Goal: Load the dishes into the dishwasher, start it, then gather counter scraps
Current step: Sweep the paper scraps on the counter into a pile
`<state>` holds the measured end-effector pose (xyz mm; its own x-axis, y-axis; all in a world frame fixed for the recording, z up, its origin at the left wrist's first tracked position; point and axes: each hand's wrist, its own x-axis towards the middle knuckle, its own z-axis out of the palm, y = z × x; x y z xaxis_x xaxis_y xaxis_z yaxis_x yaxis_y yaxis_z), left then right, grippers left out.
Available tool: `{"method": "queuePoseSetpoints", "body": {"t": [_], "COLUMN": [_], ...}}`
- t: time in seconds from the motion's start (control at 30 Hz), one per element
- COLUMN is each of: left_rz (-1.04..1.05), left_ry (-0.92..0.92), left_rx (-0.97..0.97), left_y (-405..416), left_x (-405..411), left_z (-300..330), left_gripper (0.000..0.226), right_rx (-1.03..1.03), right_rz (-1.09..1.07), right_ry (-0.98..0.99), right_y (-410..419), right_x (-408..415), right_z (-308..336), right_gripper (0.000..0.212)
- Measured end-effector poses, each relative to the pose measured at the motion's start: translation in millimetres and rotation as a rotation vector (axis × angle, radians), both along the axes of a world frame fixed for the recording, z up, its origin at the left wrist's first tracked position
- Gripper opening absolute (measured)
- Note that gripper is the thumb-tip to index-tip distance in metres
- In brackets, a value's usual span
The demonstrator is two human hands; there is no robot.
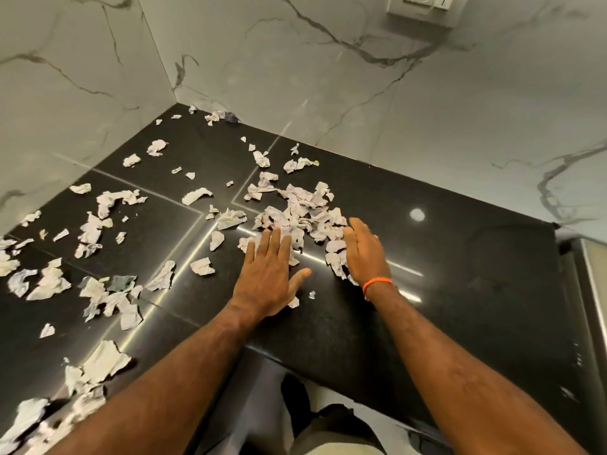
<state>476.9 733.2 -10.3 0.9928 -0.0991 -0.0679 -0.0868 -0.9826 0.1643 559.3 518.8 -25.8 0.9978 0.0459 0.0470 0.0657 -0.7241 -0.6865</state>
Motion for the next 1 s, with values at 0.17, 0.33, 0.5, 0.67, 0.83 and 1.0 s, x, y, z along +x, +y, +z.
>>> {"method": "queuePoseSetpoints", "body": {"t": [0.17, 0.33, 0.5, 0.67, 0.83, 1.0], "left_rz": [0.017, 0.105, 0.261, 0.477, 0.733, 1.077], "left_ry": [-0.005, -0.015, -0.034, -0.082, -0.061, -0.035], "left_rx": [-0.014, -0.034, -0.053, -0.035, -0.019, 0.135], "left_y": [6, 33, 74, 113, 139, 143], "left_x": [-33, -60, -95, -142, -195, -254], "left_z": [-5, 4, 6, 10, 8, -2], "left_gripper": [0.089, 0.087, 0.081, 0.071, 0.066, 0.082], "right_rx": [-0.203, -0.258, -0.311, -0.313, -0.263, -0.362], "right_rz": [-0.062, 0.043, 0.236, 0.512, 0.757, 1.144], "right_ry": [0.034, -0.090, -0.305, -0.359, -0.408, -0.228], "right_y": [23, 59, 122, 184, 223, 270], "right_x": [-44, -39, -76, -105, -115, -131], "right_z": [-24, 7, 19, 11, 7, 7], "right_gripper": [0.067, 0.070, 0.050, 0.038, 0.023, 0.051]}}
